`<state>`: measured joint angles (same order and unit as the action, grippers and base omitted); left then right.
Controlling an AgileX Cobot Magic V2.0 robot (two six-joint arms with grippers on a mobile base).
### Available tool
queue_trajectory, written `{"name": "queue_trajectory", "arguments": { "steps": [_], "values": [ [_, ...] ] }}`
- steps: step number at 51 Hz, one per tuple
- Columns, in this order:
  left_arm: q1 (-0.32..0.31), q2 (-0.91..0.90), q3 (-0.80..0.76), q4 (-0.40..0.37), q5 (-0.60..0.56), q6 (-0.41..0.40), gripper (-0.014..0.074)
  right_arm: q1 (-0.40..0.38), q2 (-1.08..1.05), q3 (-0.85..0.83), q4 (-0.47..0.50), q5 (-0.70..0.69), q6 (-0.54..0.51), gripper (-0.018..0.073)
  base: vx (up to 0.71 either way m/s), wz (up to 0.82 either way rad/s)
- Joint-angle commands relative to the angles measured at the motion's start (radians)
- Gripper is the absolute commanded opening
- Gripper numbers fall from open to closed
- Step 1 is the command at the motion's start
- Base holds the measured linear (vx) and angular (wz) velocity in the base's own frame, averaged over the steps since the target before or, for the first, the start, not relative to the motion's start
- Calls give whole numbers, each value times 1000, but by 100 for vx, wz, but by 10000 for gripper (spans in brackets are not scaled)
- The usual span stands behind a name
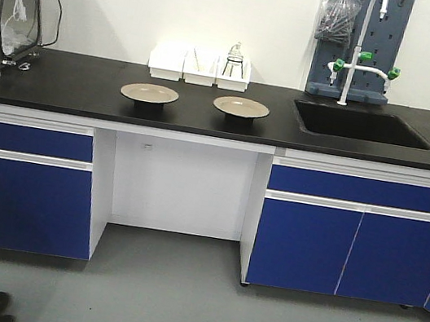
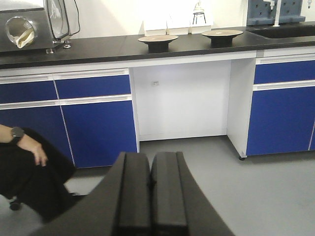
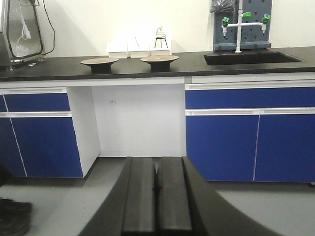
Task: Arrange circular plates on left workspace
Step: 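Drive the base up to the counter facing the two tan plates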
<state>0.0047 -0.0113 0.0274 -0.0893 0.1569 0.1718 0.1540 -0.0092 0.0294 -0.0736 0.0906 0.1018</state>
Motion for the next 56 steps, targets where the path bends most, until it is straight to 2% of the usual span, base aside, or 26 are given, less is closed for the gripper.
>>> {"name": "queue_trajectory", "arguments": {
  "steps": [1,36,56],
  "values": [
    [0,-6,18,0,-87,-10,0,-4,-14,21,-1,-79,-6,-3,0,0],
    [0,-6,18,0,-87,-10,0,-4,-14,21,-1,-79,-6,-3,1,2],
    [0,-6,18,0,-87,-10,0,-4,-14,21,-1,-79,-6,-3,17,1]
  ]
}}
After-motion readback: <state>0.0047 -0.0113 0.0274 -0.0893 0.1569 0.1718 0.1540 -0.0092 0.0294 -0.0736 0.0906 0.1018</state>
